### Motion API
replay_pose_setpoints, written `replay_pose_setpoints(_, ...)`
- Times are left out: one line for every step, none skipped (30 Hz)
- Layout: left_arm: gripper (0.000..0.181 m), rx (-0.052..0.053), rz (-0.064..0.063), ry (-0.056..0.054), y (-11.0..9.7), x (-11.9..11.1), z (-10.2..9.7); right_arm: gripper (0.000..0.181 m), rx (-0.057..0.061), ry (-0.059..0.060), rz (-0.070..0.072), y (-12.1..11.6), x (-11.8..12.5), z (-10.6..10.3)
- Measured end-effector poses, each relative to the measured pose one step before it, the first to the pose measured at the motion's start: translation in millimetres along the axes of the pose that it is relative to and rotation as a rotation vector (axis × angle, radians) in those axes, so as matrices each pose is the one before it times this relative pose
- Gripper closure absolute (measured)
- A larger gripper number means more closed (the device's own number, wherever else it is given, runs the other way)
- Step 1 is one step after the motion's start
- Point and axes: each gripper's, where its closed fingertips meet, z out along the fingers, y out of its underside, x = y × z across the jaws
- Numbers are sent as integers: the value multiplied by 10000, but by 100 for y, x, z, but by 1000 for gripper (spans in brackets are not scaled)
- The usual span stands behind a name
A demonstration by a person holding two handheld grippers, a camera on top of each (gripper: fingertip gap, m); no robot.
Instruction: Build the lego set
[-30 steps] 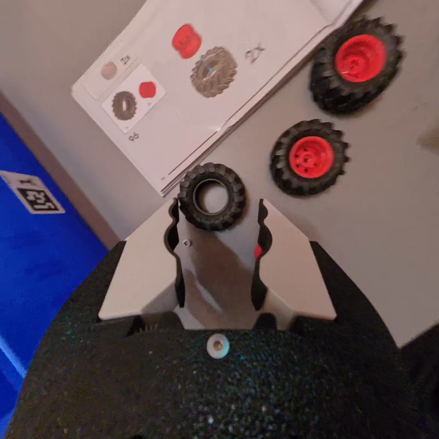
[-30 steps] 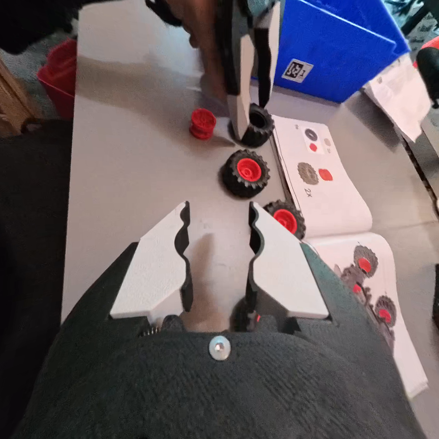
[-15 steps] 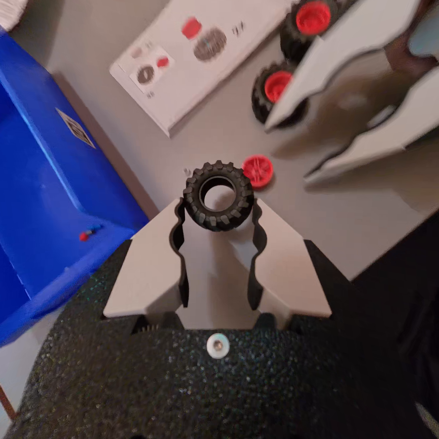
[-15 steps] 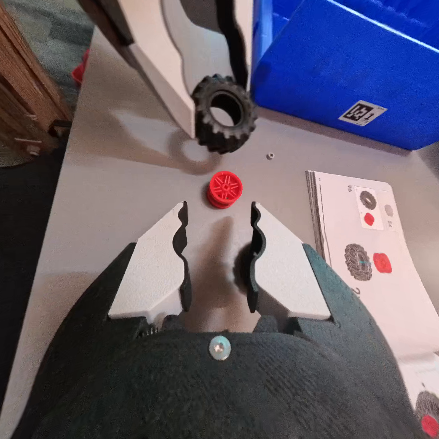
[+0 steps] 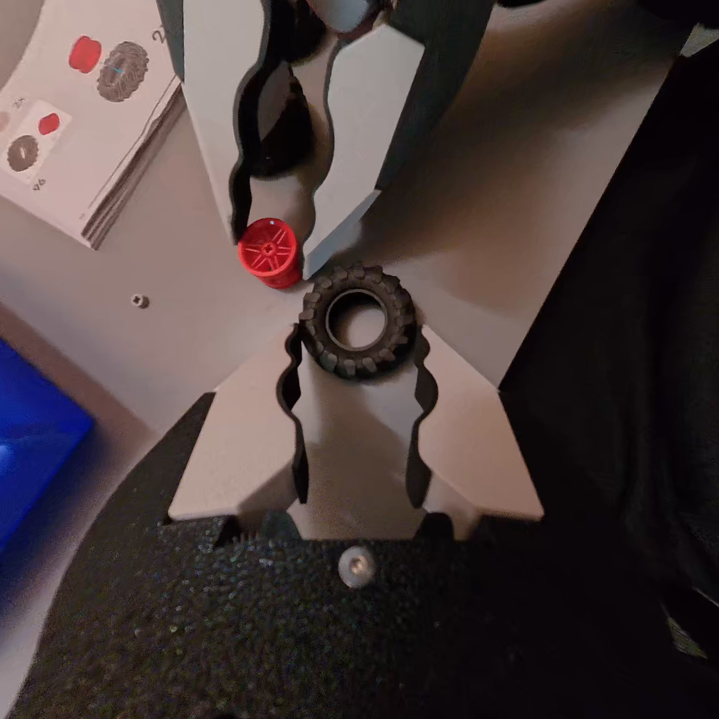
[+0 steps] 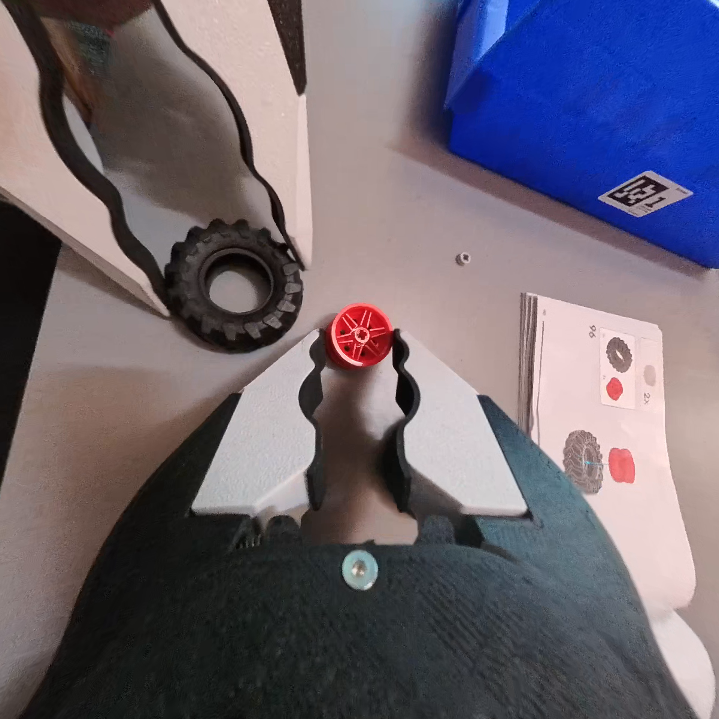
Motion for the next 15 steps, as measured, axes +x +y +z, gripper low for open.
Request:
replay_pose_setpoints(126, 58, 258, -118, -93, 62, 147, 148, 115, 127, 113, 20, 21, -525)
replay_pose_setpoints(125, 25, 176, -42, -9, 113, -12, 148, 189, 90, 118, -47, -49, -621)
replay_pose_setpoints(123, -10, 0, -35, 38, 28, -203, 148, 135, -32, 242, 49, -220, -666)
replay_pose_setpoints(122, 68, -109, -122, -95, -193, -380, 148, 126, -38, 311, 120, -211, -691)
replay_pose_setpoints(121, 235, -61, -173, -351, -315, -557, 148, 229, 57, 377, 33, -78, -694)
replay_pose_setpoints(120, 404, 69, -212, -640, -313, -663, 149, 288, -6, 533, -24, -112, -678)
replay_pose_setpoints(121, 485, 199, -328, -850, -340, -661, 149, 352, -199, 719, -129, -304, -608)
replay_pose_setpoints(122, 416, 340, -367, -827, -228, -539, 148, 476, -351, 825, -335, -445, -537)
replay_pose_setpoints(121, 278, 478, -313, -660, 33, -346, 148, 640, -356, 849, -598, -358, -489)
replay_pose_setpoints(121, 182, 560, -365, -568, 143, -166, 148, 641, -399, 880, -679, -349, -432)
replay_pose_setpoints(122, 181, 593, -500, -593, 78, -54, 148, 499, -445, 837, -548, -412, -346)
replay_pose_setpoints(122, 247, 565, -591, -691, 57, -20, 148, 427, -381, 705, -497, -395, -246)
replay_pose_setpoints(123, 293, 465, -669, -752, -28, -7, 148, 417, -319, 537, -477, -421, -165)
replay_pose_setpoints(123, 249, 354, -750, -661, -185, -27, 148, 331, -414, 387, -344, -650, -74)
replay_pose_setpoints(124, 153, 308, -680, -495, -190, -32, 149, 262, -413, 389, -255, -688, 23)
